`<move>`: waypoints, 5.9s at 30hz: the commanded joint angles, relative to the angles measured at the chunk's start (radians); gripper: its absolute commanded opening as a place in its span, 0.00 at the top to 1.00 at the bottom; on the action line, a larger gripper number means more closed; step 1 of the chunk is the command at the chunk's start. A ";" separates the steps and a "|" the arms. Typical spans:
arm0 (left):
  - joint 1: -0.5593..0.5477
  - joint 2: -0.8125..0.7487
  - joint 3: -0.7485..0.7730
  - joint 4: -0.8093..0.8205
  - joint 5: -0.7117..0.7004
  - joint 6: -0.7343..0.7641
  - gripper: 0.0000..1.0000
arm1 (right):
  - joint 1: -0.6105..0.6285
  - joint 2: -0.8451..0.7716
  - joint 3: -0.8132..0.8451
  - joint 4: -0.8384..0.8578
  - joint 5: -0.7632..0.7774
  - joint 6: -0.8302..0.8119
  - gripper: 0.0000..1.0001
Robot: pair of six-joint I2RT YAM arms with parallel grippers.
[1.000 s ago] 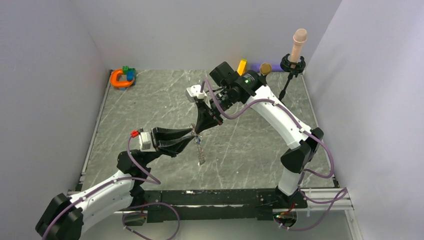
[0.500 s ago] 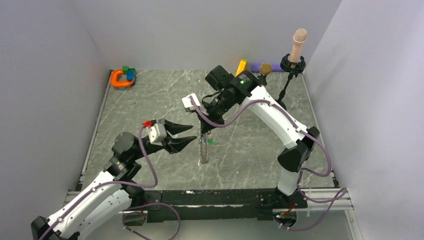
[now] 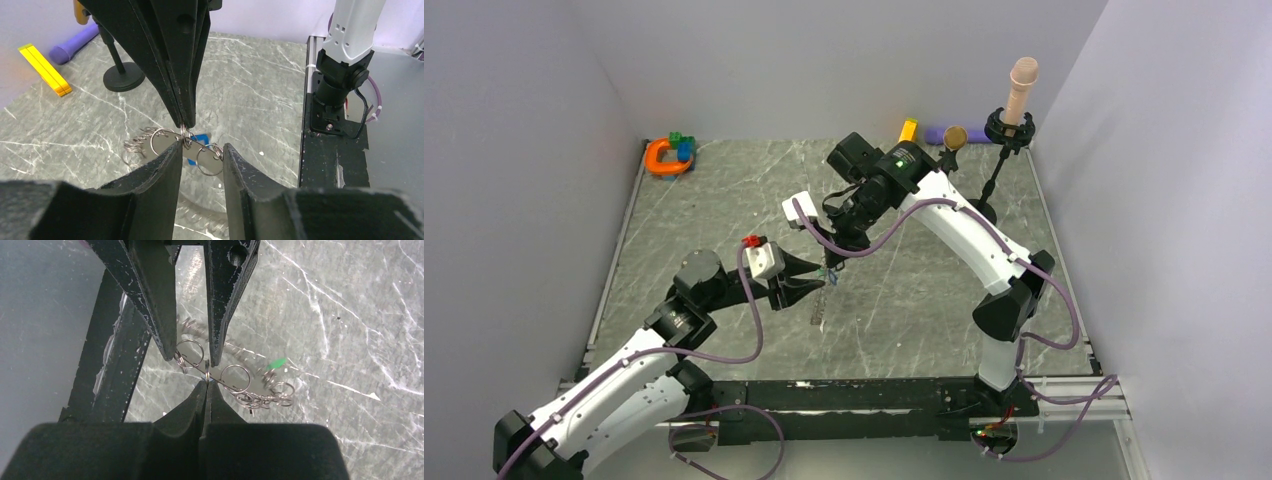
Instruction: Put the keys on the keyring
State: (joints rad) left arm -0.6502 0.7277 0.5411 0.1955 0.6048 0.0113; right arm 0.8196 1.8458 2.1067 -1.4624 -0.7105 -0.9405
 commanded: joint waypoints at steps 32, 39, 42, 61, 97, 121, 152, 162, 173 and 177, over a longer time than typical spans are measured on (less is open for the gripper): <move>-0.002 0.008 -0.003 0.089 -0.048 -0.056 1.00 | 0.003 -0.020 0.026 0.004 -0.080 0.015 1.00; -0.002 0.020 0.014 0.051 -0.042 -0.049 0.84 | 0.003 -0.021 0.026 0.007 -0.083 0.020 1.00; -0.002 0.030 0.023 0.044 -0.036 -0.045 0.85 | 0.003 -0.022 0.027 0.007 -0.084 0.020 1.00; -0.003 0.016 0.006 0.112 -0.055 -0.083 0.82 | 0.003 -0.028 0.004 0.011 -0.091 0.020 1.00; 0.001 -0.119 -0.235 0.622 -0.083 -0.217 1.00 | -0.073 -0.059 -0.113 0.148 -0.320 -0.002 0.64; 0.000 -0.083 -0.341 0.916 -0.209 -0.322 1.00 | -0.056 -0.064 -0.112 0.128 -0.358 -0.018 1.00; 0.034 -0.140 -0.224 0.484 -0.066 -0.248 1.00 | -0.107 -0.123 -0.118 0.126 -0.233 0.003 0.57; 0.065 0.122 0.052 0.127 -0.134 -0.234 1.00 | -0.253 -0.189 -0.215 0.270 -0.147 0.150 0.47; 0.172 0.654 0.347 0.418 -0.180 -0.356 1.00 | -0.472 -0.417 -0.557 0.409 -0.193 0.175 0.45; 0.216 0.898 0.440 0.574 -0.139 -0.399 1.00 | -0.484 -0.483 -0.702 0.480 -0.227 0.187 0.44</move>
State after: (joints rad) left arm -0.4763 1.4475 0.8841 0.5095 0.4438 -0.3119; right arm 0.3435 1.4223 1.5040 -1.0904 -0.8753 -0.7746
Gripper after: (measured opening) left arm 0.012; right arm 0.554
